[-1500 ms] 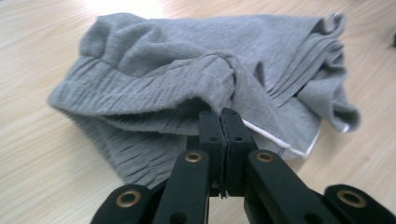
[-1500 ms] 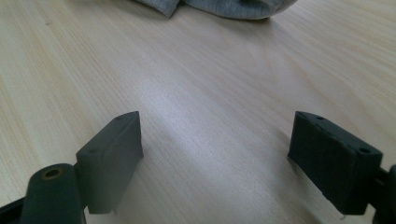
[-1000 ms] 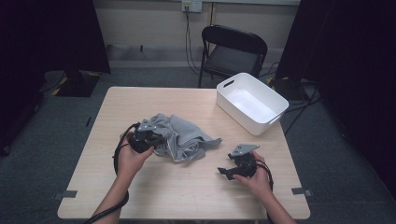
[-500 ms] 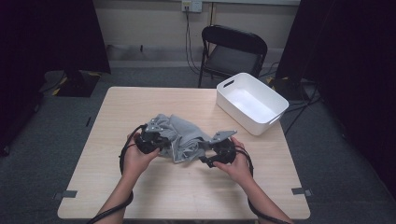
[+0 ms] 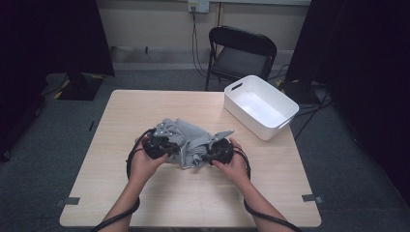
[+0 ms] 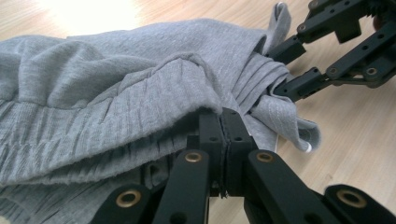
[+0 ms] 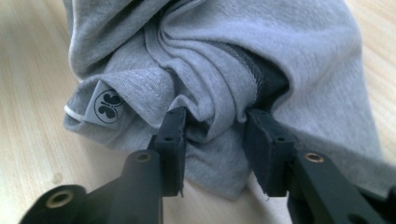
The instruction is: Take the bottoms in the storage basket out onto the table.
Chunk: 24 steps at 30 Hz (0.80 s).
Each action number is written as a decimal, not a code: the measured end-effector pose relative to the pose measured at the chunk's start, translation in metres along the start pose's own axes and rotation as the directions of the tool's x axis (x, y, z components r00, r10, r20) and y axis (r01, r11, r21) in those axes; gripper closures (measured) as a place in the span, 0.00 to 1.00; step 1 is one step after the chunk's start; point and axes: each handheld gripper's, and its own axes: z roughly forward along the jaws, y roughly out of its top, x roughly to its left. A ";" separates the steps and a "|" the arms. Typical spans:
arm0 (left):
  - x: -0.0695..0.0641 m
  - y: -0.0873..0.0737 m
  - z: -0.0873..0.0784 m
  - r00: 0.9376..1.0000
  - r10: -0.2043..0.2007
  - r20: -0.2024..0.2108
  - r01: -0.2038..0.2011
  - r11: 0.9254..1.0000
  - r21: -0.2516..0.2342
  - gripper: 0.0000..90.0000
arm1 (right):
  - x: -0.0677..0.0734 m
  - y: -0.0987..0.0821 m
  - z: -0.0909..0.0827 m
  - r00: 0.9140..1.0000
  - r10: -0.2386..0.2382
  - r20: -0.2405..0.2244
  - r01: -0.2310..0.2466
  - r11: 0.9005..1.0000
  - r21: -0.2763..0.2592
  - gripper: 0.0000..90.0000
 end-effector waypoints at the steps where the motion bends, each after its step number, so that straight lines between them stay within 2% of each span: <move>1: -0.001 0.000 0.000 1.000 0.001 0.001 -0.001 1.000 -0.001 0.99 | 0.000 -0.002 -0.001 1.000 0.001 -0.005 -0.001 1.000 0.001 0.75; 4: -0.002 0.001 -0.001 1.000 0.003 0.004 -0.003 1.000 -0.010 0.99 | 0.002 -0.010 -0.006 1.000 0.013 -0.027 -0.013 1.000 -0.011 0.82; 13: -0.015 0.015 -0.004 1.000 0.012 0.022 -0.011 0.999 -0.040 0.99 | 0.013 -0.027 -0.023 0.997 0.014 -0.080 -0.016 1.000 -0.019 0.88; 14: -0.017 0.017 -0.004 0.999 0.024 0.028 -0.023 0.999 -0.038 0.99 | 0.015 -0.028 -0.025 0.996 0.013 -0.083 -0.014 1.000 -0.015 0.87; 17: -0.020 0.018 -0.002 0.999 0.026 0.031 -0.025 0.999 -0.039 0.99 | 0.017 -0.028 -0.032 0.997 0.004 -0.075 -0.005 1.000 -0.016 0.77; 19: -0.020 0.019 -0.001 0.999 0.031 0.030 -0.030 0.999 -0.040 0.99 | 0.017 -0.026 -0.038 0.998 0.007 -0.069 -0.009 0.999 -0.035 0.70; 22: -0.020 0.021 -0.001 0.999 0.022 0.036 -0.021 0.999 -0.047 0.99 | 0.016 -0.022 -0.047 0.998 0.010 -0.063 -0.015 0.997 -0.071 0.67; 24: -0.020 0.022 0.000 0.999 0.020 0.043 -0.018 0.999 -0.045 0.99 | 0.015 -0.018 -0.053 0.998 0.016 -0.055 -0.022 0.995 -0.099 0.59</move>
